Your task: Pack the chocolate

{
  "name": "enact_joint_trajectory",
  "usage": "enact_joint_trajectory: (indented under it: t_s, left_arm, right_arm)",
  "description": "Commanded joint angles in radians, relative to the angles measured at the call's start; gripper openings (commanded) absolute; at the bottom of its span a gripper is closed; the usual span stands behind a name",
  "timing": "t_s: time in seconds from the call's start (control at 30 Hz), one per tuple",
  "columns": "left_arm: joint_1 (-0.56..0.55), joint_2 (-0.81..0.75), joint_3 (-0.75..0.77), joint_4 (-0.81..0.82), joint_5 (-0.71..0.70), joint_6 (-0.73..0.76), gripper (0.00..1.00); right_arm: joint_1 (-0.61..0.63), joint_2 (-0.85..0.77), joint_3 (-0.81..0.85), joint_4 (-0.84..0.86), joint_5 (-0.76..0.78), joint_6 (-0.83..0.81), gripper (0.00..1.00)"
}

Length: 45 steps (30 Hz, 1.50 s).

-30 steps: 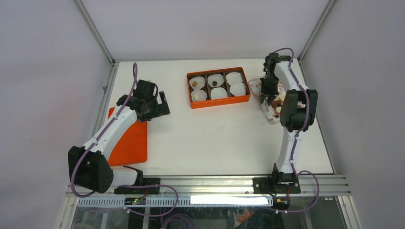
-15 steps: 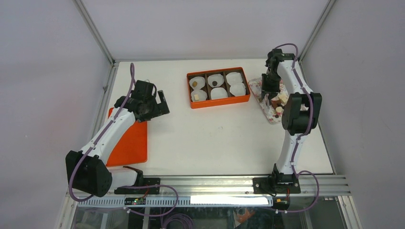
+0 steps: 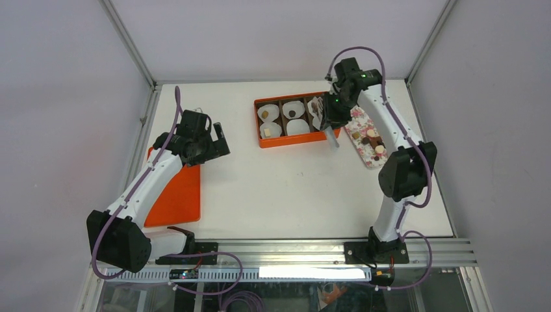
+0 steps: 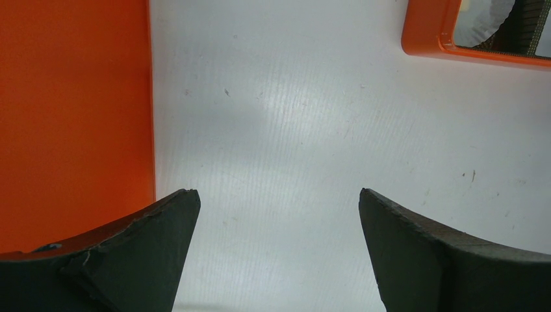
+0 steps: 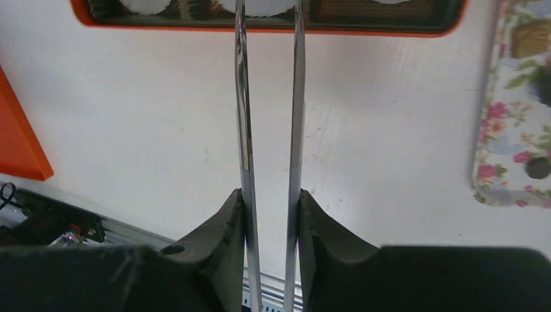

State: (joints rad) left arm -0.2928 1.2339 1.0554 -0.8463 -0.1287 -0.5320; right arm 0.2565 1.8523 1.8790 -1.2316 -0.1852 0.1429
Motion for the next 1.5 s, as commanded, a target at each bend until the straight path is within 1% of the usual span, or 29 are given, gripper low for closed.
enact_joint_trajectory:
  t_s: [0.0,0.07,0.13,0.33,0.67,0.87,1.07,1.47]
  left_arm:
    - [0.007,-0.022,0.014,0.027,0.003,0.007,0.99]
    - [0.007,-0.025,0.014,0.026,0.005,0.013,0.99]
    - [0.008,-0.031,0.014,0.023,0.003,0.016,0.99]
    - [0.007,-0.041,0.013,0.011,-0.011,0.020,0.99]
    - [0.007,-0.038,0.009,0.010,-0.006,0.014,0.99]
    - [0.007,-0.036,0.009,0.010,-0.007,0.018,0.99]
    - [0.007,-0.034,0.014,0.010,-0.015,0.024,0.99]
    - [0.007,-0.035,0.009,0.010,-0.020,0.023,0.99]
  right_arm:
    - [0.087,0.013,0.006,0.045,-0.052,0.036,0.00]
    - [0.137,0.052,0.029,0.031,-0.004,0.032,0.00]
    - [0.174,0.089,0.042,0.025,0.004,0.033,0.00]
    - [0.194,0.149,0.057,0.027,0.037,0.042,0.00]
    - [0.195,0.191,0.060,0.022,0.052,0.041,0.16]
    - [0.195,0.201,0.063,0.020,0.053,0.039,0.28]
    - [0.195,0.210,0.084,0.013,0.055,0.032,0.32]
    - [0.198,0.221,0.114,0.000,0.056,0.025,0.37]
